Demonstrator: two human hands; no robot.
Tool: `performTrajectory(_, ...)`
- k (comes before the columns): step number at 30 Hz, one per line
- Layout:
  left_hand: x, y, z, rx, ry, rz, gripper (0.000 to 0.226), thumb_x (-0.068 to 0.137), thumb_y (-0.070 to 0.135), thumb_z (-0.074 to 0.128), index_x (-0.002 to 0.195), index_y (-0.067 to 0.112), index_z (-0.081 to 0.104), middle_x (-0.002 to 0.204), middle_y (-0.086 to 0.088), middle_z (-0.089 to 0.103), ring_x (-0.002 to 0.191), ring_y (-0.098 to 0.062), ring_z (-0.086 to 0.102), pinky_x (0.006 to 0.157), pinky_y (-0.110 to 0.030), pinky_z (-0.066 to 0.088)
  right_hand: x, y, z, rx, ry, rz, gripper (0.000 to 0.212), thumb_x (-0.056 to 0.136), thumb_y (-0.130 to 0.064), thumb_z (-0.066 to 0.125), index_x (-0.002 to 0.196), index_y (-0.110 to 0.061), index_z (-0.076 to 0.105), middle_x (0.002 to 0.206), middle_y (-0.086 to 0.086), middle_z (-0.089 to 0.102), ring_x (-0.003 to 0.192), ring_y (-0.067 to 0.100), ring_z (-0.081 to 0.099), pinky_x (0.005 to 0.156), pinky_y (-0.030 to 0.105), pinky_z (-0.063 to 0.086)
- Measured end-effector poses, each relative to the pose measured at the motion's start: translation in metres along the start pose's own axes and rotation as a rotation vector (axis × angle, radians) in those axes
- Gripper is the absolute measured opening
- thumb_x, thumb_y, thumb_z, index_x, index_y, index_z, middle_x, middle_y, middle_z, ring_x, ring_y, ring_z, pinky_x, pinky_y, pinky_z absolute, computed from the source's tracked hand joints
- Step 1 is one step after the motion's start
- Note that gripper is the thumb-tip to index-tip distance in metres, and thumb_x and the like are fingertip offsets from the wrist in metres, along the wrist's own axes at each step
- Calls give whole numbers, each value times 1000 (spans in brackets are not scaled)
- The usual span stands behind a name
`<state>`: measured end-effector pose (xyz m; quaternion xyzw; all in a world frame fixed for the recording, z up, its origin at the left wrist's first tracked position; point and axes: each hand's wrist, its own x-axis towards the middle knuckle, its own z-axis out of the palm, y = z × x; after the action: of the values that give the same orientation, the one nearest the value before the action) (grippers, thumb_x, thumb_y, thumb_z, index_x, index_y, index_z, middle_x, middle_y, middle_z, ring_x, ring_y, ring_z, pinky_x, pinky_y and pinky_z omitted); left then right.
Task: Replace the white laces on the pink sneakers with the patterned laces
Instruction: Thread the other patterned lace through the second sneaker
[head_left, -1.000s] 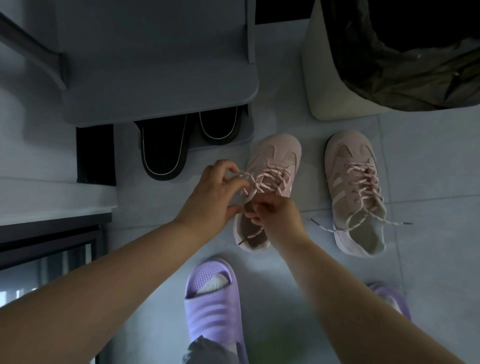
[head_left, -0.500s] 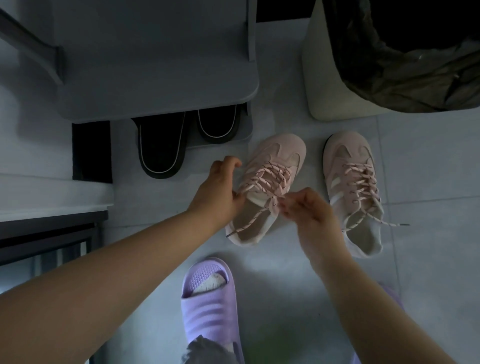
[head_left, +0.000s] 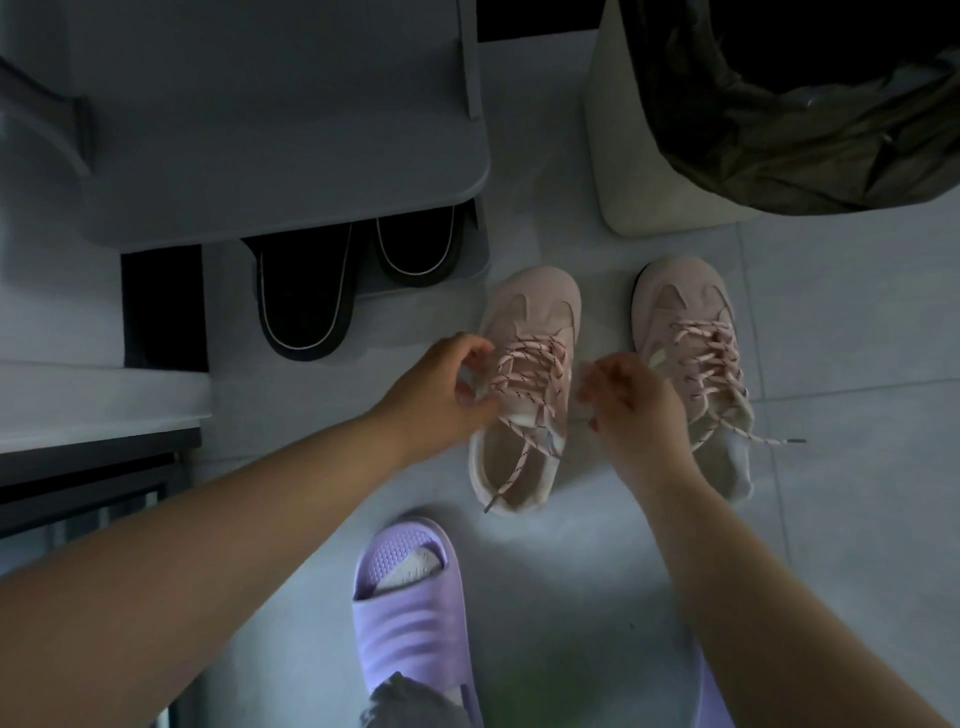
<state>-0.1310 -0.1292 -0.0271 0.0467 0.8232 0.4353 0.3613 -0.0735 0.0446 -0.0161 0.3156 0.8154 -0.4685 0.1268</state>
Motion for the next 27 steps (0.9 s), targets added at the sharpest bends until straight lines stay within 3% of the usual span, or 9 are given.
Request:
performTrajectory(3,18,10,-3,35,155,43,13,88,17,57,100,14,58,96,1,57,80,-13,52,68,-19,40,19,-7,5,-116,42,-82,8,88,-21,55,85,-19,62,78,-9,60,74,12,54,54,7,35)
performTrajectory(6,31,18,5,69,124,52,9,88,15,58,94,9,60,87,2,57,75,-12,50,70,-21,38,29,-11,12,-142,28,-104,7,87,-21,57,88,-16,63,84,-3,64,79,16,59,59,21,38)
performTrajectory(12,41,15,11,136,49,39,15,82,14,67,78,16,52,86,-5,53,72,-16,50,67,-24,39,34,-13,21,-193,10,-116,11,87,-18,55,93,-12,63,96,8,66,85,24,60,64,24,35)
performTrajectory(16,36,10,6,41,102,47,29,82,10,65,66,25,46,78,1,56,71,-15,53,70,-26,43,38,-11,14,-281,-35,-154,17,92,-17,49,96,-8,62,97,14,65,87,31,59,66,26,37)
performTrajectory(20,28,6,5,-15,111,4,29,81,11,68,65,24,47,68,9,54,64,-7,51,65,-18,41,31,0,12,-243,-52,-183,10,90,-16,52,92,-11,60,87,4,62,84,25,59,64,24,35)
performTrajectory(23,28,9,4,-3,92,45,18,80,12,68,72,20,54,76,5,58,72,-11,54,68,-15,42,30,-1,11,-144,-35,-157,5,89,-20,54,87,-19,59,79,-6,60,77,16,59,57,20,39)
performTrajectory(25,34,12,3,3,106,61,4,83,14,65,84,15,61,85,1,61,79,-14,55,74,-21,43,34,-7,9,-139,-37,-157,9,90,-24,55,93,-21,63,79,-8,61,74,13,58,56,13,40)
performTrajectory(27,41,16,3,42,116,70,6,84,13,63,90,12,64,93,-1,61,81,-15,56,75,-22,42,39,-13,10,-221,-64,-213,13,87,-24,58,96,-22,67,85,-2,63,77,17,60,61,22,43)
